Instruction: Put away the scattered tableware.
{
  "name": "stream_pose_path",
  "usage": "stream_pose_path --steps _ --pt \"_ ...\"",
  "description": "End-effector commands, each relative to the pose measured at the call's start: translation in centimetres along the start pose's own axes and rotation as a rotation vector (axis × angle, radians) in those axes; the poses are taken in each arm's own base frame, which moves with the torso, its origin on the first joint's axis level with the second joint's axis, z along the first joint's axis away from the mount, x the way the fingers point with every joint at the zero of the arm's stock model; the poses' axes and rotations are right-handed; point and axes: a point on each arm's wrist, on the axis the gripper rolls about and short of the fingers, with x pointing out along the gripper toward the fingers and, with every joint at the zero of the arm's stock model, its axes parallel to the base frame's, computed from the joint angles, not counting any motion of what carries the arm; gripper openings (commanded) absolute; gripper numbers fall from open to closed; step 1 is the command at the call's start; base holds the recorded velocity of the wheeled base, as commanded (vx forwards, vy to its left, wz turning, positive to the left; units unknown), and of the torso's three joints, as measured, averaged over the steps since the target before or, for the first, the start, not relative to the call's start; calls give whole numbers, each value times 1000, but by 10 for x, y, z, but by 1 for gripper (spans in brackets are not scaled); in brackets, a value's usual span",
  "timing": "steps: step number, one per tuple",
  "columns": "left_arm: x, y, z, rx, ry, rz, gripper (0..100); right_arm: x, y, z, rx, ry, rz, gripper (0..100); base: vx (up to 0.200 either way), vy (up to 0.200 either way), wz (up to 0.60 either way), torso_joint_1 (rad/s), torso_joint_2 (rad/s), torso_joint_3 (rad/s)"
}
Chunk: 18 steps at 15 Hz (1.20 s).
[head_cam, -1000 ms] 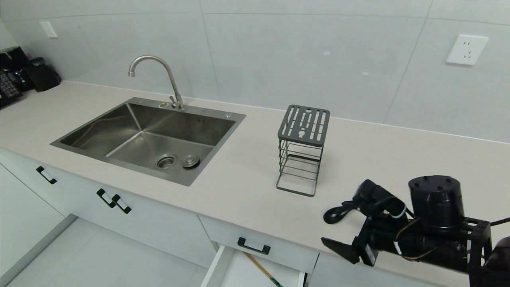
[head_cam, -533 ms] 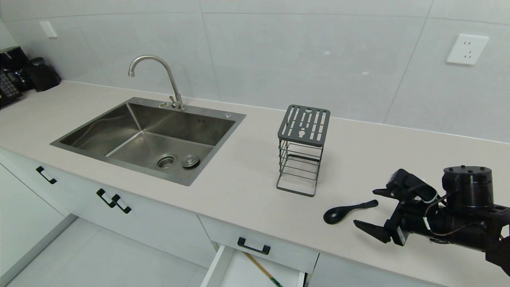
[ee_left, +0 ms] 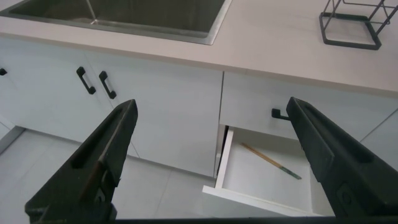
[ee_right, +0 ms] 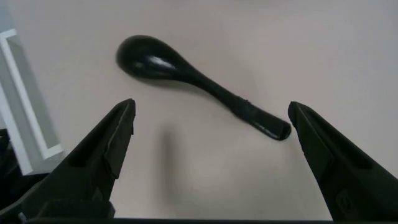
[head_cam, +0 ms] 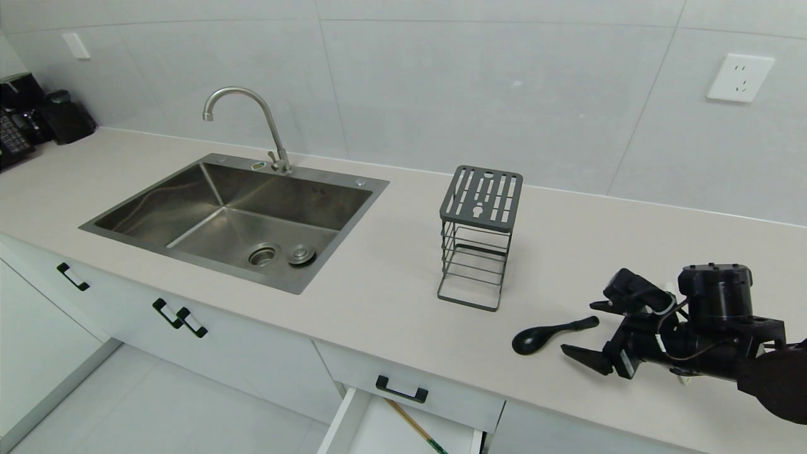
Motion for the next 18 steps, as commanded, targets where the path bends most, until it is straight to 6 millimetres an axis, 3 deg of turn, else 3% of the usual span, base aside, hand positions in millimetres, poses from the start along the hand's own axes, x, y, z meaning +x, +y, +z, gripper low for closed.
stream_pose_path --steps 1,11,16,17,18 --pt "0 0 0 0 0 0 100 14 -2 -7 7 23 15 100 0 0 0 0 0 0" --pt "0 0 0 0 0 0 100 52 -8 -8 -2 16 37 100 0 0 0 0 0 0" --pt "0 0 0 0 0 0 100 62 -8 -6 -10 5 48 100 0 0 0 0 0 0" --pt "0 0 0 0 0 0 100 62 -7 -5 -11 4 48 0 0 0 0 0 0 0" --pt "0 0 0 0 0 0 100 63 -7 -5 -12 3 50 0 0 0 0 0 0 0"
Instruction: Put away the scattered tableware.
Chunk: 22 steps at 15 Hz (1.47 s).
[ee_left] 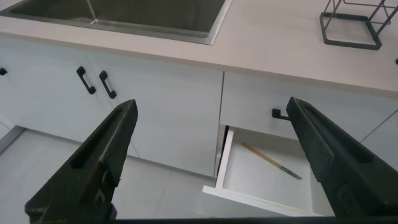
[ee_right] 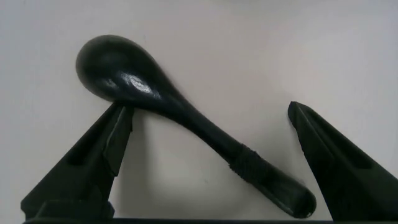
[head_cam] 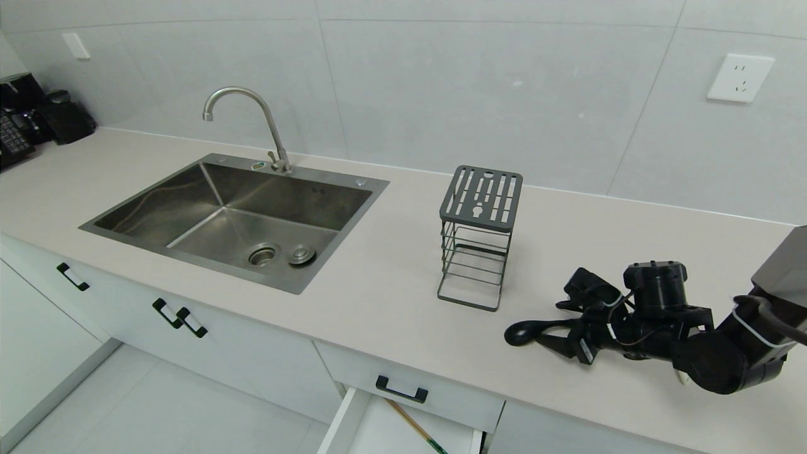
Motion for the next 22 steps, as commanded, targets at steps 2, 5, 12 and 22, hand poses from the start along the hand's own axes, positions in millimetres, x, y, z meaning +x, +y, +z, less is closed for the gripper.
stream_pose_path --steps 2,5,12,22 --pt "0 0 0 0 0 0 100 2 1 0 -1 3 4 0 0 0 0 0 0 0" --pt "0 0 0 0 0 0 100 0 7 6 -14 -10 16 0 0 0 0 0 0 0" --pt "0 0 0 0 0 2 100 -36 58 40 -83 -87 87 0 0 0 0 0 0 0" --pt "0 0 0 0 0 0 100 -73 104 67 -136 -196 170 0 0 0 0 0 0 0"
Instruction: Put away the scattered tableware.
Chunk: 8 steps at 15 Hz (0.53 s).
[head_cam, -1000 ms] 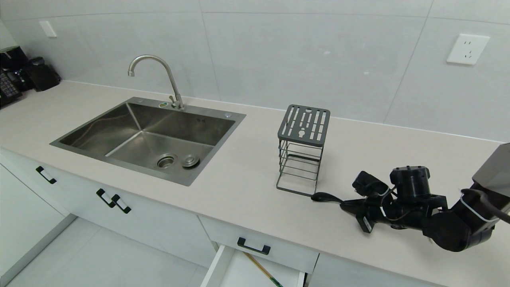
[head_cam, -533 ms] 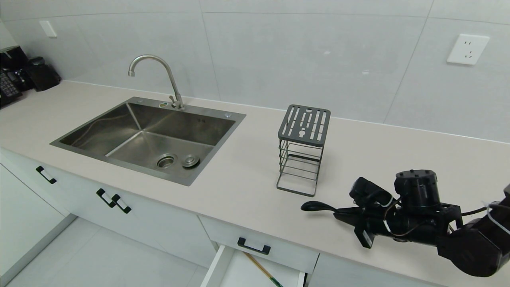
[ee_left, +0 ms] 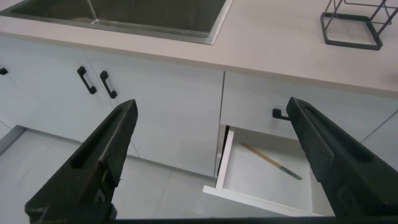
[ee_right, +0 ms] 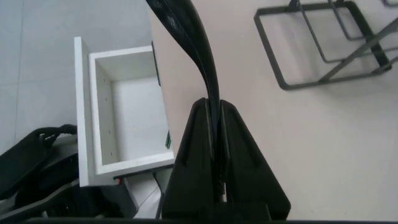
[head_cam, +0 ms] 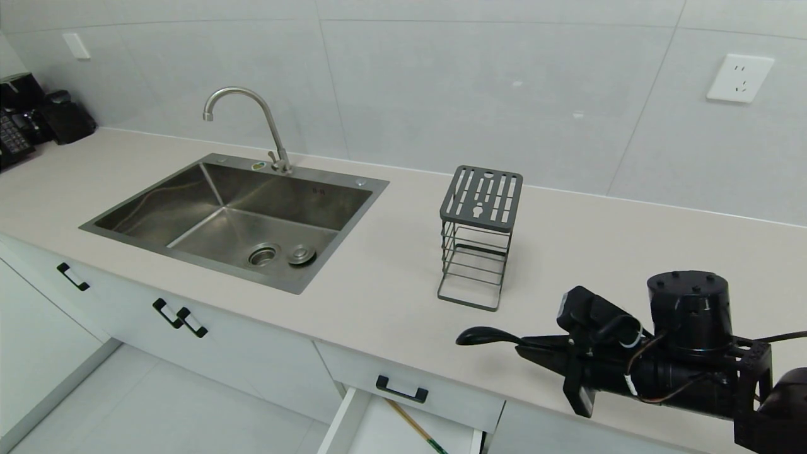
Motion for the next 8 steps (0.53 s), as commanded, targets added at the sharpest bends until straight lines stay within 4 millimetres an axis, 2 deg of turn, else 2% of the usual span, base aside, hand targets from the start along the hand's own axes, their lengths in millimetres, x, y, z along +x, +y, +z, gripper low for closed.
stream_pose_path --steps 1,3,8 --pt "0 0 0 0 0 -1 100 -6 3 6 -7 -24 -1 0 0 0 0 0 0 0" --pt "0 0 0 0 0 -1 100 -8 4 8 -13 -35 -1 0 0 0 0 0 0 0" --pt "0 0 0 0 0 -1 100 -3 33 22 -31 -70 97 0 0 0 0 0 0 0"
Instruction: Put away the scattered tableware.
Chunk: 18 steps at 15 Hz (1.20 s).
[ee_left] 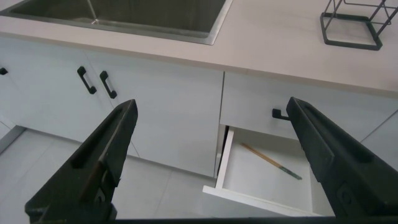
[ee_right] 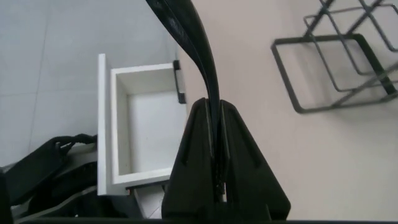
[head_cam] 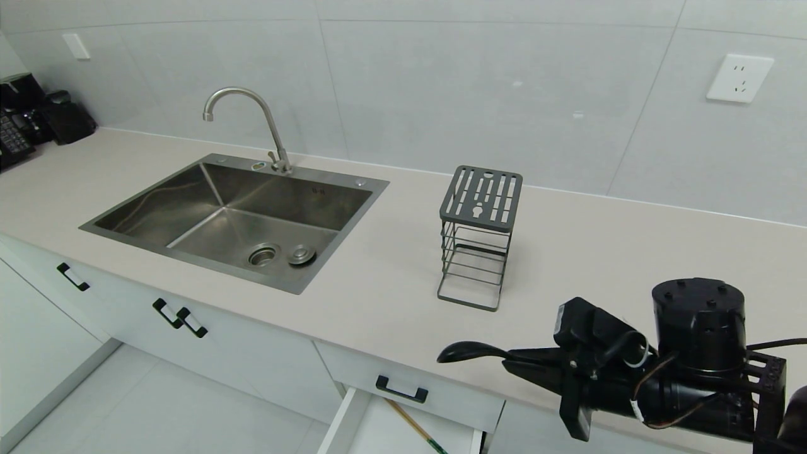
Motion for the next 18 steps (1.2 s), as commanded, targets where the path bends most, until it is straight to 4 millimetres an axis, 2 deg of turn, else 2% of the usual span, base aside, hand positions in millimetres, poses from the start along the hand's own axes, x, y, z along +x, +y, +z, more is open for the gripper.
stream_pose_path --steps 1,4,6,11,18 --pt "0 0 0 0 0 0 100 4 10 4 -13 -10 38 0 0 0 0 0 0 0" --pt "0 0 0 0 0 0 100 9 13 4 -15 -8 58 0 0 0 0 0 0 0" --pt "0 0 0 0 0 0 100 17 22 13 15 -36 93 0 0 0 0 0 0 0" --pt "0 0 0 0 0 0 100 33 26 23 36 -62 89 0 0 0 0 0 0 0" --pt "0 0 0 0 0 0 100 42 56 44 198 -102 63 0 0 0 0 0 0 0"
